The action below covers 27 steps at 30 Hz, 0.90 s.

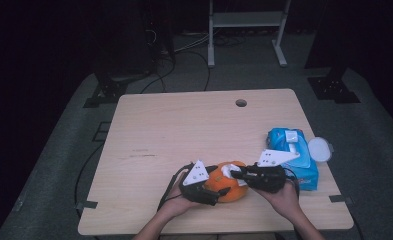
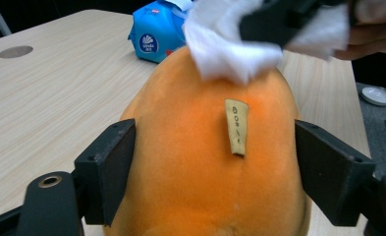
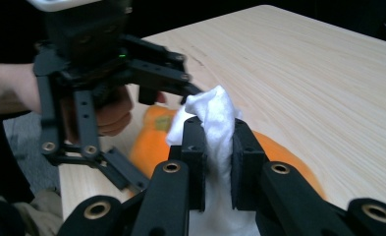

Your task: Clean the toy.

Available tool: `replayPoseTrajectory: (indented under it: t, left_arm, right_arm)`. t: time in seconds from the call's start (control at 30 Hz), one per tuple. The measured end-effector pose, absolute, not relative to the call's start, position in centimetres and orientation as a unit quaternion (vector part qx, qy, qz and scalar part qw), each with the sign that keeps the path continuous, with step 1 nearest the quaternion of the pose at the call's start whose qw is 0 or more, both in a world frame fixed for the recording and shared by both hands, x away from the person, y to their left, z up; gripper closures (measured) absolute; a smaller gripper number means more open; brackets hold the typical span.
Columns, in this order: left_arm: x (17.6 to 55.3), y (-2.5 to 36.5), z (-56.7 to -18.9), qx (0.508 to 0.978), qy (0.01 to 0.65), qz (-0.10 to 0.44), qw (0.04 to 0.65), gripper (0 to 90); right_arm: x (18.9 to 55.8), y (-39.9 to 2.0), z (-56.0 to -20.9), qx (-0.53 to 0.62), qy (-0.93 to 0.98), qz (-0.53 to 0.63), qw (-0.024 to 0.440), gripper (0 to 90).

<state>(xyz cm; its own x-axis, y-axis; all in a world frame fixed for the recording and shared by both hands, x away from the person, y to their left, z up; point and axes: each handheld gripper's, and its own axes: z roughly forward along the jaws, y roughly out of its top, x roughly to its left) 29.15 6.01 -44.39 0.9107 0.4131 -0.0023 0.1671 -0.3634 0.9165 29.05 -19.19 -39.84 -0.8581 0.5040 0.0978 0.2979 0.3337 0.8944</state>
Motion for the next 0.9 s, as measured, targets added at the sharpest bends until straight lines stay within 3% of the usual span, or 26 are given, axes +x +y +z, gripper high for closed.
replayPoseTrajectory:
  t: [0.2,0.47,0.7,0.9]
  left_arm:
    - [29.2,5.8,-44.6,0.816,0.174,0.114,0.539,20.7]
    - [29.3,6.0,-44.9,0.815,0.179,0.107,0.541,18.9]
    - [29.3,5.9,-44.9,0.816,0.172,0.11,0.54,18.9]
    - [29.4,6.0,-45.0,0.812,0.182,0.105,0.545,18.6]
  right_arm:
    - [30.3,-21.6,-40.8,0.293,0.799,0.516,0.099,78.8]
    - [28.8,-19.2,-40.0,0.242,0.816,0.514,0.11,78.7]
    - [30.6,-22.5,-41.3,0.305,0.801,0.505,0.102,78.7]
    - [28.9,-19.9,-40.1,0.253,0.809,0.521,0.1,78.7]
